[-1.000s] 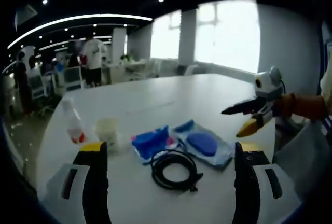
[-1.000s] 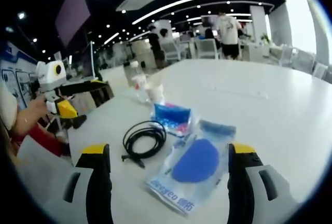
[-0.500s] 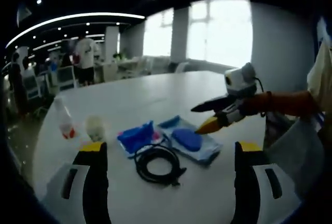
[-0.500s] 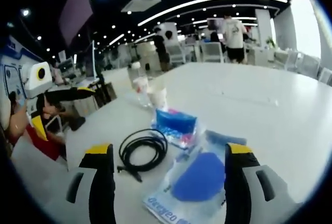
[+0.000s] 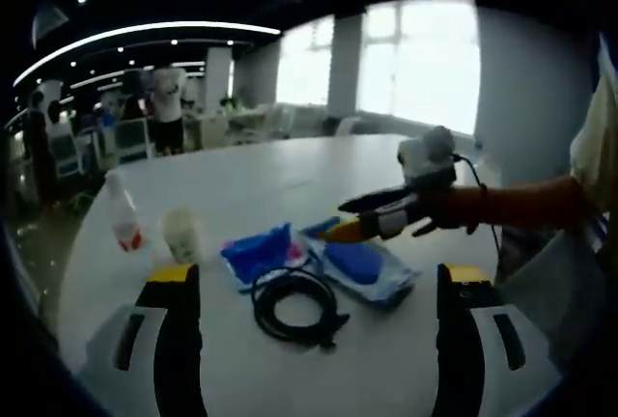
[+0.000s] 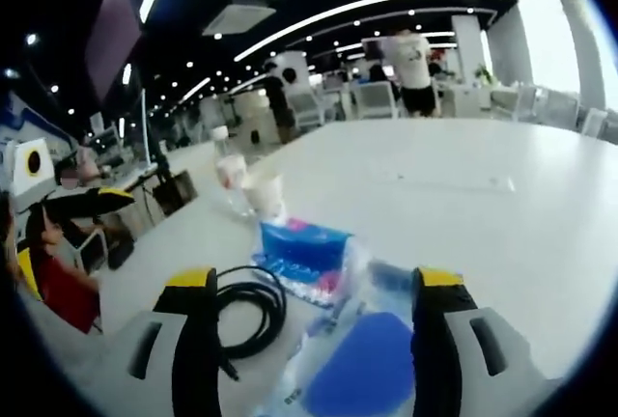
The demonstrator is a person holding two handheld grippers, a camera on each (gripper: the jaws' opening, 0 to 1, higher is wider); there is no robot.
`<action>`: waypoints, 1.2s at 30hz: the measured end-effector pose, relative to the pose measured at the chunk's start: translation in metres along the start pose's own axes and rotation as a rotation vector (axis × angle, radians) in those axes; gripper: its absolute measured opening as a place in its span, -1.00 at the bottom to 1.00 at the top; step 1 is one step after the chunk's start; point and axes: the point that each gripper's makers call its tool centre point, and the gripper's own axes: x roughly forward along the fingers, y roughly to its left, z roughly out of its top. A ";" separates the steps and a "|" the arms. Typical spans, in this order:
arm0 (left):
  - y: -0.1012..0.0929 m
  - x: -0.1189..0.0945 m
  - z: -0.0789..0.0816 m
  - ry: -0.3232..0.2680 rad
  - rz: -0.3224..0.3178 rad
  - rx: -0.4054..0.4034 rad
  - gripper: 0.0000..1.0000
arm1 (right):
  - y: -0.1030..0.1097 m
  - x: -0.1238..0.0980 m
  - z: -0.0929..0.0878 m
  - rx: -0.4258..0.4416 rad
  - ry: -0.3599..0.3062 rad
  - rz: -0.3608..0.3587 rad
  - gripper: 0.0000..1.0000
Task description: Arrange the tabletop items into an orderly group along one side of the table until the central work area is clear of visible clutter.
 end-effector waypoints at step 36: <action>0.010 -0.001 -0.019 0.051 0.036 -0.035 0.94 | -0.023 0.090 -0.015 0.100 -0.072 -0.187 -0.19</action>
